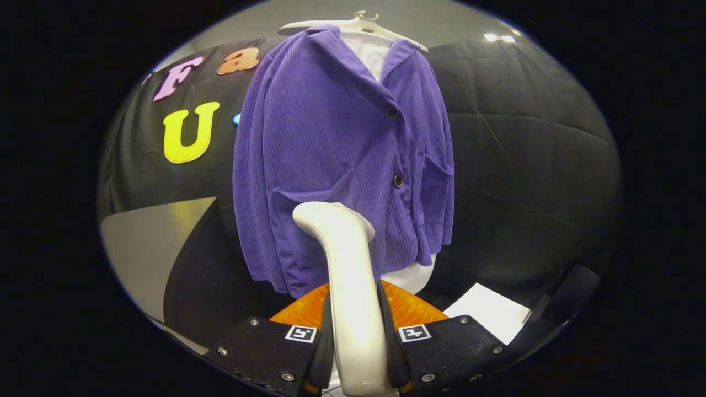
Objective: Iron the clothes twice with a garment steamer, once on the left side and once on the right side.
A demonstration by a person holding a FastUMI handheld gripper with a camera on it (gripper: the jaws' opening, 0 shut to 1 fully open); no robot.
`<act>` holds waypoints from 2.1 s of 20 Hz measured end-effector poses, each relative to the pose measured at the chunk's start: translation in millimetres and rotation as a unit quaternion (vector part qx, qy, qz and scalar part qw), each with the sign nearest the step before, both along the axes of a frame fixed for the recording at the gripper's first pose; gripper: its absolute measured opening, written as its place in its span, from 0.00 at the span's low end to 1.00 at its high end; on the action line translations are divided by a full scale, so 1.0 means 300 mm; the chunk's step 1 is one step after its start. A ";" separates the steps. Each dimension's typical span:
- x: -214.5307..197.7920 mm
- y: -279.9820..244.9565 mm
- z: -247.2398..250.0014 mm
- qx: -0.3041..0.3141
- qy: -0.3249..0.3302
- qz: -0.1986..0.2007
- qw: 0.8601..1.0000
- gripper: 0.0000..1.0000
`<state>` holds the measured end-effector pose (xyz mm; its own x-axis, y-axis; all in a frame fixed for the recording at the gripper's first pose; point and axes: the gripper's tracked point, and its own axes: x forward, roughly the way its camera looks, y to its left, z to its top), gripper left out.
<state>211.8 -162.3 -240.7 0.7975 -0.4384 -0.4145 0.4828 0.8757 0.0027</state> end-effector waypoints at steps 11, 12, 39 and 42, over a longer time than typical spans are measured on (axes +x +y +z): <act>-0.007 0.013 -0.089 0.014 0.017 -0.017 1.000 0.39; -0.015 0.012 -0.101 0.014 0.025 -0.015 0.999 0.39; -0.220 -0.405 0.484 0.031 -0.111 0.013 0.993 0.39; -0.172 -0.427 0.582 0.036 -0.136 0.016 0.990 0.39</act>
